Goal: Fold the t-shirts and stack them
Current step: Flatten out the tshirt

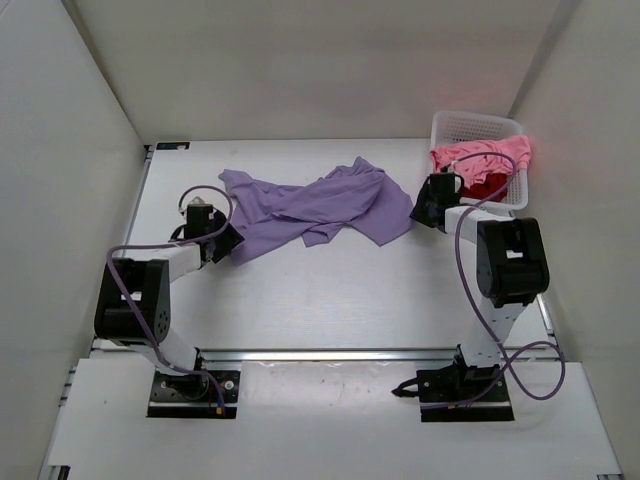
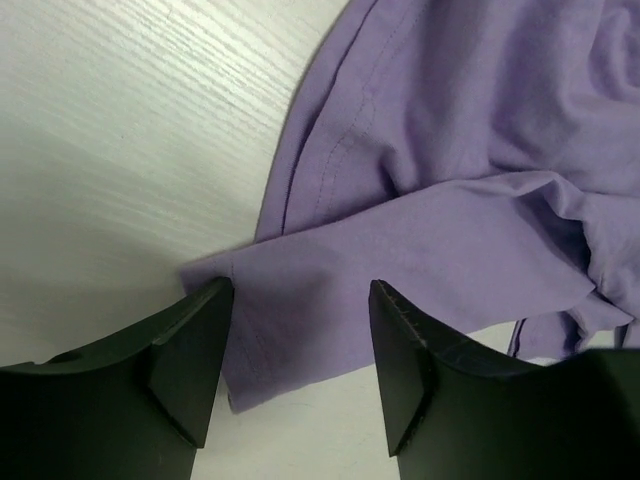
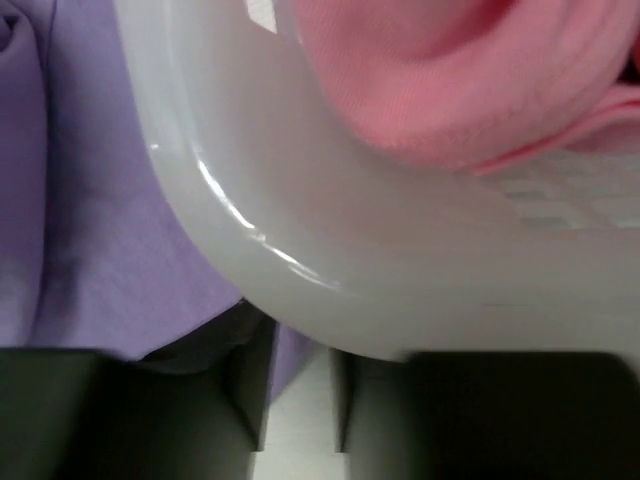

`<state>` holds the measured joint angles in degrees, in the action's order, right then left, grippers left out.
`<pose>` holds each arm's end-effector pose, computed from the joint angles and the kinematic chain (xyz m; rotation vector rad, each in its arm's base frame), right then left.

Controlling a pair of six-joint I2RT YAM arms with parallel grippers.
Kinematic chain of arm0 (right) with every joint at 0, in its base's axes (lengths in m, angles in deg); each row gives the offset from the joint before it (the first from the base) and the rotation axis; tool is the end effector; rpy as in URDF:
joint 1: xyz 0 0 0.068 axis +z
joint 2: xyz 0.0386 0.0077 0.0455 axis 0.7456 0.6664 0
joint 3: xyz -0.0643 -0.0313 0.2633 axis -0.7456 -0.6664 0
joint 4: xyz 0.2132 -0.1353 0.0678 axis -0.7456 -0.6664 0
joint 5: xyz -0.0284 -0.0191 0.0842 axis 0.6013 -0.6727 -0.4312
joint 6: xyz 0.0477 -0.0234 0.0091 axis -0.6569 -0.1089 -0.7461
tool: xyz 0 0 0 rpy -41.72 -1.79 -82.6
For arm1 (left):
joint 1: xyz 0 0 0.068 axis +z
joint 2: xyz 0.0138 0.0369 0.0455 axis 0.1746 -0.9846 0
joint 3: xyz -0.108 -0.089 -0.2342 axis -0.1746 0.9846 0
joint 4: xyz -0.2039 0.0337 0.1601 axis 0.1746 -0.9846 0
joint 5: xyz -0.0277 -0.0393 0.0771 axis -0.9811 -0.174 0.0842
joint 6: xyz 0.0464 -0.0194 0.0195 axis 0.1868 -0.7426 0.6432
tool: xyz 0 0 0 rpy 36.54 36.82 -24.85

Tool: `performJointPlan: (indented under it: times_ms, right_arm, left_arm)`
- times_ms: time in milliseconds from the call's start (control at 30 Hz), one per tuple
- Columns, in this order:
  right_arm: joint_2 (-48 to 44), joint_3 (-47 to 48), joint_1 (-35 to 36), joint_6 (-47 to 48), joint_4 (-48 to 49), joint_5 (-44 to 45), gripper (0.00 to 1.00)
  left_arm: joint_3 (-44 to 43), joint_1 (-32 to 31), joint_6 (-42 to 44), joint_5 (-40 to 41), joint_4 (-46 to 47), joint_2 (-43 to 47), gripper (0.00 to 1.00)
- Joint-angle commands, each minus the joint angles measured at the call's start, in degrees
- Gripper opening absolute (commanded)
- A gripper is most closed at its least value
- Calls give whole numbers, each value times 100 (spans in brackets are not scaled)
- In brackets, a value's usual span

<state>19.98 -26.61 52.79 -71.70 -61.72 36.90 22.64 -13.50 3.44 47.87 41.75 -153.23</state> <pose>0.3857 0.0292 0.1619 0.5122 2.2905 0.2333 0.3006 -0.0192 0.1492 -0.7939 2.3325 -0.3929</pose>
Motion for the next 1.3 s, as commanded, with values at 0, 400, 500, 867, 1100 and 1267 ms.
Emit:
performJointPlan:
  times_ms: [0, 400, 500, 867, 1100, 1267]
  right_arm:
    - [264, 372, -27, -97, 190, -180, 19]
    - [-790, 696, 534, 341, -352, 102, 0]
    - [-1273, 706, 544, 342, -661, -65, 0]
    - [-5155, -2050, 887, 387, -2883, -153, 0]
    - [-5880, -2942, 324, 526, -2860, -1217, 39]
    - [-5512, -2924, 571, 641, -2605, -1217, 39]
  left_arm:
    - [124, -147, 221, 184, -291, 178, 62]
    - [-1430, 63, 211, -158, -299, -26, 0]
    - [-2185, 255, 203, -324, -396, 211, 0]
    - [262, 20, 870, 1474, -1100, 3242, 11]
    - [1372, 344, 555, 1082, -1109, 3658, 94]
    - [1381, 335, 379, 1037, -1249, 3413, 52]
